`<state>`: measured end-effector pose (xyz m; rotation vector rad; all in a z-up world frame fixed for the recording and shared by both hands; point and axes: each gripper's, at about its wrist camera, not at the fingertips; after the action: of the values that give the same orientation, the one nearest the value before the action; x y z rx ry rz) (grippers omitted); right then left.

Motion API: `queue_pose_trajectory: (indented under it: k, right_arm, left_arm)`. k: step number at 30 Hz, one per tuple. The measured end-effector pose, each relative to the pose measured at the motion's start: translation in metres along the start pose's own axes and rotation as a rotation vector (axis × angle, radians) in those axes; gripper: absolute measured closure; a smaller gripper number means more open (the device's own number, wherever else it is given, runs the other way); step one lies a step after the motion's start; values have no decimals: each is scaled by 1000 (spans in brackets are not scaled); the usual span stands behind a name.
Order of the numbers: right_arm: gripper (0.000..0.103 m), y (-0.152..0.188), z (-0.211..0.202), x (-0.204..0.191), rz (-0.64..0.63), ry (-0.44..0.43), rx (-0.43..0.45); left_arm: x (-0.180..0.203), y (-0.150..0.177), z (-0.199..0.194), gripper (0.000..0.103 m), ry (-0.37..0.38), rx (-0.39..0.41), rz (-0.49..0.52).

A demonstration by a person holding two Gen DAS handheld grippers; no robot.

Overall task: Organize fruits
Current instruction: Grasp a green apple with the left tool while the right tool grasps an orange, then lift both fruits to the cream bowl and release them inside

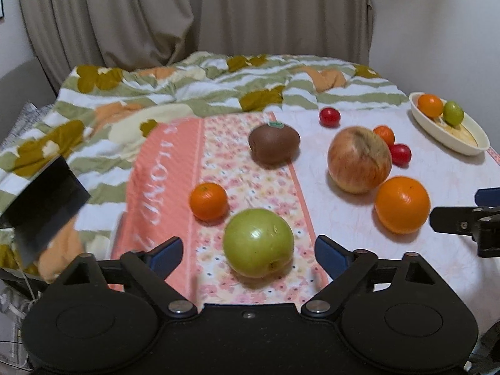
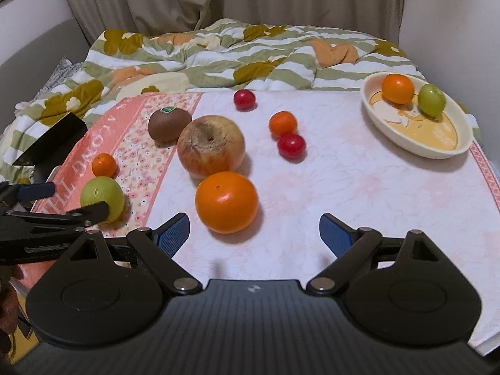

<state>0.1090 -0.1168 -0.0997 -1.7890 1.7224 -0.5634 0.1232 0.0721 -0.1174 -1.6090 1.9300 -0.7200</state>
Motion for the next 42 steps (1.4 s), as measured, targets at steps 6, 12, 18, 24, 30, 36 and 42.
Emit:
queue_pose_trajectory:
  k: [6,12,18,24,30,36,42]
  right_arm:
    - [0,-2,18,-6,-7,-11,-16]
    - [0,-4,30,-6,-8,-16,-30]
    - [2,-5,36,-6,-11,-21,-31]
    - [10,-8,49,-9,-42,-35,-39]
    - [15,-10,59,-17,-88,-41,-46]
    - [28,-11,63,-19,-103,-45,-53]
    - [28,-10,53,-20,-105,-43,-47]
  left_arm:
    - [-3,-1,18,32,22,-31,-35]
    - [-2,0,19,43,43,-38,-39]
    - [-3,4,15,43,44,-43,-53]
    - [-6,8,10,43,31,-49,-68]
    - [-9,13,3,43,-1,-53,-76]
    - [-15,17,-6,43,-10,-49,-96]
    - [-18,18,-20,43,-10,-37,-119]
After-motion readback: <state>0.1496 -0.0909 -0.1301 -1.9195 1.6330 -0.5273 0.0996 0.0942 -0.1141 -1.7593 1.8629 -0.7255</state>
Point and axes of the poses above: each gripper's, at about its wrist camera, not at the fingertips, and z roughly the way its jaws point, x to its right, y to its underside
